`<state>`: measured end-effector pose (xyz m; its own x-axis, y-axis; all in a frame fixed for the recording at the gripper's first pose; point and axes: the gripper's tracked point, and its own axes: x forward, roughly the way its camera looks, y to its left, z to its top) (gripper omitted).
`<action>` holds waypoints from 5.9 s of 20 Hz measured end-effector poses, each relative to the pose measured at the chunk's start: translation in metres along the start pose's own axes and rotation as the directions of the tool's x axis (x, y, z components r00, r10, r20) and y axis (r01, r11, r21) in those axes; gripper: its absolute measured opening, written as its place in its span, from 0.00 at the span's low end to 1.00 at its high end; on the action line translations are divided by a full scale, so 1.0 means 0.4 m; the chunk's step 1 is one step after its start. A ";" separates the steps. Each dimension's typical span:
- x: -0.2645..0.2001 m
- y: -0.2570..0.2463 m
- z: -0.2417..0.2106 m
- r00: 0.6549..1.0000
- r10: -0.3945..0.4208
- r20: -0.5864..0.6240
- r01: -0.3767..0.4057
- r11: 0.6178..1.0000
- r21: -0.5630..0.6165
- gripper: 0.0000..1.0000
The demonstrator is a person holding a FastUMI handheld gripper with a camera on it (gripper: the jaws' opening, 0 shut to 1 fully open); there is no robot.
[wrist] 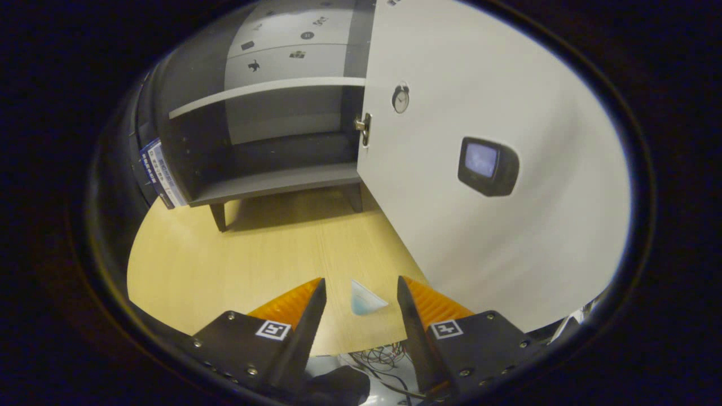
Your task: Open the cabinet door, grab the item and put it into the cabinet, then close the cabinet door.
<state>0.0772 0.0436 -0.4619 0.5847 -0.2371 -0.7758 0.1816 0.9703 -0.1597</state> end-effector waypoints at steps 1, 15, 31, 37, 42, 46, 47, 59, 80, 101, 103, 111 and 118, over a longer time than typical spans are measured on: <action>0.021 -0.002 -0.023 1.000 -0.003 -0.022 0.003 1.000 -0.004 0.75; 0.165 0.037 -0.167 0.986 0.040 -0.160 -0.045 0.999 -0.027 0.27; -0.002 0.138 0.237 0.989 0.149 0.006 -0.149 0.989 0.004 0.15; -0.122 0.217 0.532 0.961 0.239 0.141 -0.230 0.970 -0.082 0.15; -0.162 0.281 0.709 0.934 0.291 0.207 -0.268 0.954 -0.133 0.15; -0.147 0.321 0.784 0.928 0.309 0.210 -0.287 0.949 -0.131 0.15; -0.141 0.327 0.794 0.930 0.306 0.203 -0.283 0.950 -0.134 0.15; -0.037 0.400 0.855 0.943 0.322 0.081 -0.314 0.944 -0.099 0.17; -0.371 0.271 0.896 0.822 0.240 0.516 -0.198 0.971 -0.135 0.32; -0.899 -0.305 0.576 0.654 -0.299 0.695 0.139 0.951 0.278 0.33; -0.924 -0.357 0.557 0.633 -0.345 0.693 0.160 0.934 0.318 0.33; -0.893 -0.492 0.514 0.641 -0.445 0.626 0.269 0.894 0.360 0.48; -0.849 -0.506 0.544 0.664 -0.395 0.635 0.233 0.916 0.327 0.63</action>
<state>0.0139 -0.0825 -0.0334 0.8185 -0.5710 -0.0639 0.5607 0.8181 -0.1276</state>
